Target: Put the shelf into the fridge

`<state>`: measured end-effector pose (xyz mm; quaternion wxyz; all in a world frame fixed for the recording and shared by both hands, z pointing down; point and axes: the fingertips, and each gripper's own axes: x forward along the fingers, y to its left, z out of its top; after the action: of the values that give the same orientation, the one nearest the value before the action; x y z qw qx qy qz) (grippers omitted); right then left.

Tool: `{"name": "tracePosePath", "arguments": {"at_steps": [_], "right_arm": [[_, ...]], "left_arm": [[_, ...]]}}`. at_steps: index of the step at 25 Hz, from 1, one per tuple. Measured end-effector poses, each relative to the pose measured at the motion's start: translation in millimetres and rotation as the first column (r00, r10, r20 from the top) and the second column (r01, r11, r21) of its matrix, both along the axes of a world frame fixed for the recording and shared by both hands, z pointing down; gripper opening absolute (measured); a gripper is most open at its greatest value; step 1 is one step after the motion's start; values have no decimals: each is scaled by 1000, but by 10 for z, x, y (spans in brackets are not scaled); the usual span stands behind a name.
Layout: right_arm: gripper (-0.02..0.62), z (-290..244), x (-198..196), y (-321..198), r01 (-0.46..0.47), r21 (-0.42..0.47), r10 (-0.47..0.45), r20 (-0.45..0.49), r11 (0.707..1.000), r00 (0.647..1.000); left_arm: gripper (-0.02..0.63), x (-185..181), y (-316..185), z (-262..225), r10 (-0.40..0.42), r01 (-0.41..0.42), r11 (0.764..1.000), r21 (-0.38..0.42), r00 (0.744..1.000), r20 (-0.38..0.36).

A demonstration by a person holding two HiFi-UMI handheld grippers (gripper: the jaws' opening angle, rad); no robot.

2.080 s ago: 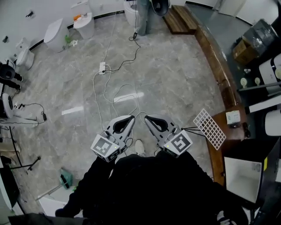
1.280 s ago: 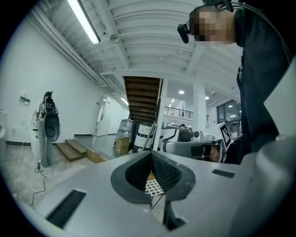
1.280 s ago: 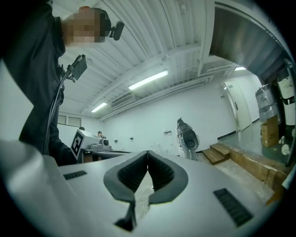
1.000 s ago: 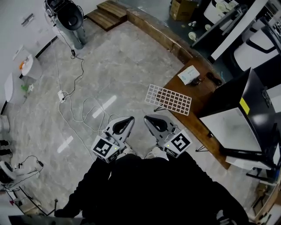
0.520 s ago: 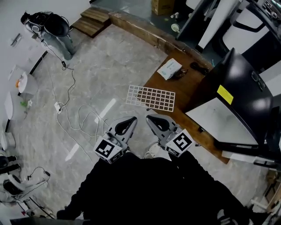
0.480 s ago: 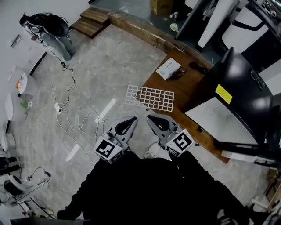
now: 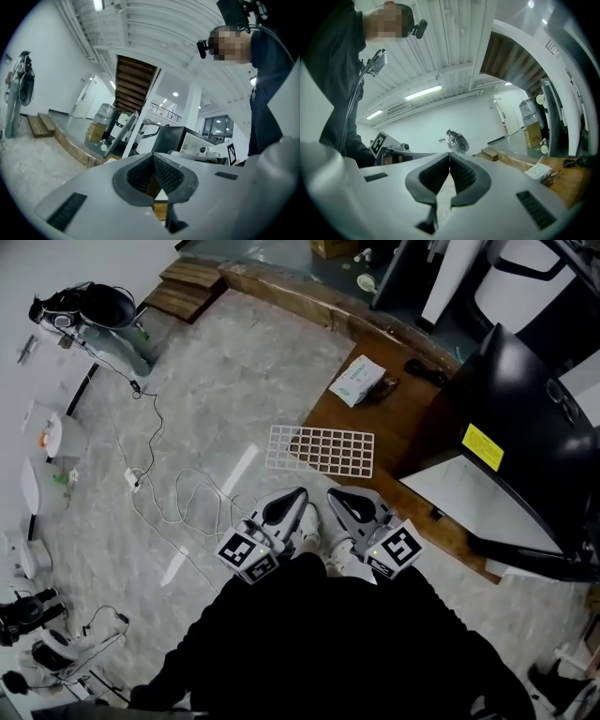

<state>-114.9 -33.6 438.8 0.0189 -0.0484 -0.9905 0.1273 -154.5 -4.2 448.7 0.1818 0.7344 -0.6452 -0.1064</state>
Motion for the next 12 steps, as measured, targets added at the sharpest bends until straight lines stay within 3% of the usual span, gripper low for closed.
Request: {"name": "tracePosePath", "arguments": {"at_steps": [3,8,12], "right_arm": [[8,180,-150,-55,0,1,0,-33,1000,999],[8,617,-519,-246,-4,-6,3,-107,1000,994],[8,919,-746,-353,3,-10,-4,-149,1000,989]], "left_arm": [[6,-173,-65,328,-15,14,1000,-13,995,-98],[6,-489,-220,931,-10,1,999,-52,983,-182],[6,-726,-209,1436,-69,49,996,-72,945,-320]]}}
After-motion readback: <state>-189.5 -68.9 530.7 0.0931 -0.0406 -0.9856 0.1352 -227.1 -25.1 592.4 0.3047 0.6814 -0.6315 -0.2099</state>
